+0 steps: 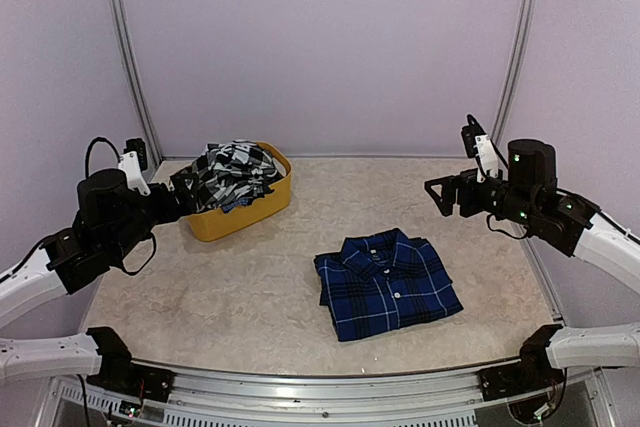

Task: Fold and stack the long sleeve shirts
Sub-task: Move the square-folded shirt to the corner of the board.

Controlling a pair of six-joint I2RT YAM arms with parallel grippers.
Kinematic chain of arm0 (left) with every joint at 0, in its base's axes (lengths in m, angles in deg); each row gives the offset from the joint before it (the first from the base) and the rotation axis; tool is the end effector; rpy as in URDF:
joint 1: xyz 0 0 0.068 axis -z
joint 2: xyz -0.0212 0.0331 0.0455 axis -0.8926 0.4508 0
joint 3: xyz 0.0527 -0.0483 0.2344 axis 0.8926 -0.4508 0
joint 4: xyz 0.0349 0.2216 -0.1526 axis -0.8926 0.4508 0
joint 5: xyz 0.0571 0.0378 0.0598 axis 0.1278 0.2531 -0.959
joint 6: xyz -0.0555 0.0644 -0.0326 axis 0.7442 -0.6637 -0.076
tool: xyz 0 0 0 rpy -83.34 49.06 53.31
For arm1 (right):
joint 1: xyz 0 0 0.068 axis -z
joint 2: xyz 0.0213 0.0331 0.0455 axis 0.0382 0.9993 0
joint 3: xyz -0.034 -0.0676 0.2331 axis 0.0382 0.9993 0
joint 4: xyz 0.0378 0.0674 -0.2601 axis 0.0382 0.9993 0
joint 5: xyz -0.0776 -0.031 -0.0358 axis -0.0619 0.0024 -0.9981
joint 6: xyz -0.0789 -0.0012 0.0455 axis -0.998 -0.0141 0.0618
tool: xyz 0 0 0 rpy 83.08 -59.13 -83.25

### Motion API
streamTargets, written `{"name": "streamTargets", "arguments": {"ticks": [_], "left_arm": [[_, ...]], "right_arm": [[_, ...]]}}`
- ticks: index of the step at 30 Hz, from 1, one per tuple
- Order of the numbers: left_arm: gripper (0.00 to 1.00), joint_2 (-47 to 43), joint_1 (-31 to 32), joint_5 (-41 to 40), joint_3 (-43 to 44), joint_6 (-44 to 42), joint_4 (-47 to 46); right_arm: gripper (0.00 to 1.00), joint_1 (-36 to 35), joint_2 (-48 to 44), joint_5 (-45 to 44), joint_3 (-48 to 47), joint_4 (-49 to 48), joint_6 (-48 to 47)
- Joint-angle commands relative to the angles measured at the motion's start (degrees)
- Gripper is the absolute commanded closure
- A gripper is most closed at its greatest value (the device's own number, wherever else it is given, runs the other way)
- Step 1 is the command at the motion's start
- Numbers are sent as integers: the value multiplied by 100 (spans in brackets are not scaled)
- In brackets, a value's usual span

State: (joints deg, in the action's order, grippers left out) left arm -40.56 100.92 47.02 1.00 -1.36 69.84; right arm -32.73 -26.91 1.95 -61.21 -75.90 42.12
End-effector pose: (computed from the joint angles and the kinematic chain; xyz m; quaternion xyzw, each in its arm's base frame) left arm 0.2263 -0.1277 0.2765 -0.0550 0.7667 -0.1535 0.6210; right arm 0.2542 0.1482 0.2817 -0.1291 0.8065 0.2006 0.5410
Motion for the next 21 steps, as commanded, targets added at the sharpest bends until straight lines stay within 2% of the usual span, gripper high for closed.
{"name": "streamTargets", "arguments": {"ticks": [1,12,16,21], "left_arm": [[1,-22,34,-77,-78,-58,44],[1,-5,43,-94,-78,-48,62],[1,46,43,-123,-53,33,84],[1,111,35,-254,-34,208,124]], "right_arm": [[1,23,-76,41,-40,11,-31],[0,22,-56,95,-187,320,-18],[1,-37,120,673,-298,478,-54],[1,-804,866,283,-508,572,69]]}}
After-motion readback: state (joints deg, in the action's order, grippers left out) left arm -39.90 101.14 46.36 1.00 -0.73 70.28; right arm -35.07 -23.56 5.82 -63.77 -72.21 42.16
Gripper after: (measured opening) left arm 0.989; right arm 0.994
